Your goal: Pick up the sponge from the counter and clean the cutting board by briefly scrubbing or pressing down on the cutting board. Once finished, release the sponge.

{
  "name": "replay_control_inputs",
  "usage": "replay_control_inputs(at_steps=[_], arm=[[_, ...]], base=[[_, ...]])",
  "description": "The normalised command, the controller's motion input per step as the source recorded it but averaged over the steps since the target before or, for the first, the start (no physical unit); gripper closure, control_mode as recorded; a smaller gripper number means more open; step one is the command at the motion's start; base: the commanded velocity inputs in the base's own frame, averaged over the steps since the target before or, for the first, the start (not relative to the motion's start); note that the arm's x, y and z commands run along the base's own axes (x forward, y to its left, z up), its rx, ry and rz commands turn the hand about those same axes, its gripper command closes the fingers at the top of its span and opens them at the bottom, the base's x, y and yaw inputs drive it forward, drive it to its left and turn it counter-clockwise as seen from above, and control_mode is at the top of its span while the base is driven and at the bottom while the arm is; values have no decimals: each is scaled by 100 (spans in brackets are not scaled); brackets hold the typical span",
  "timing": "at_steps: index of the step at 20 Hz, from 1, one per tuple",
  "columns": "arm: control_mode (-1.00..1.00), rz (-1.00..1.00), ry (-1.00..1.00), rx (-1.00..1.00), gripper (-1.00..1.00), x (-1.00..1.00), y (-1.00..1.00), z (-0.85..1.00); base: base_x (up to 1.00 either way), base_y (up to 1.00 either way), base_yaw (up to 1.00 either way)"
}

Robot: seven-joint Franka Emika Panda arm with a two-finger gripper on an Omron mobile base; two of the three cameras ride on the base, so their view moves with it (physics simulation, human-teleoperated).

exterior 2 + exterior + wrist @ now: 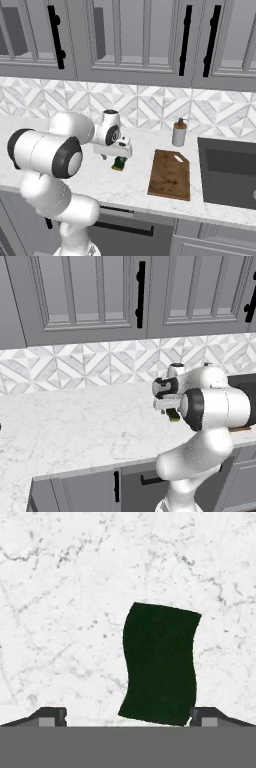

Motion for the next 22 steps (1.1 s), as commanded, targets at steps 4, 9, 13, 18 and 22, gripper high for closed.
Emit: replay_control_inputs(at_steps=[4,9,13,18,22], arm=[[-100,0,-14,-18,-100,-92,82,65],[-100,0,-9,-22,-100,-96,71,45],[-100,0,-7,-23,-100,-91,70,38],[-100,0,-2,-19,-100,-43,33,25],[-100,0,0,-17,-100,-4,9,2]], base=[[0,0,0],[0,0,0],[0,0,0],[0,0,0],[0,0,0]])
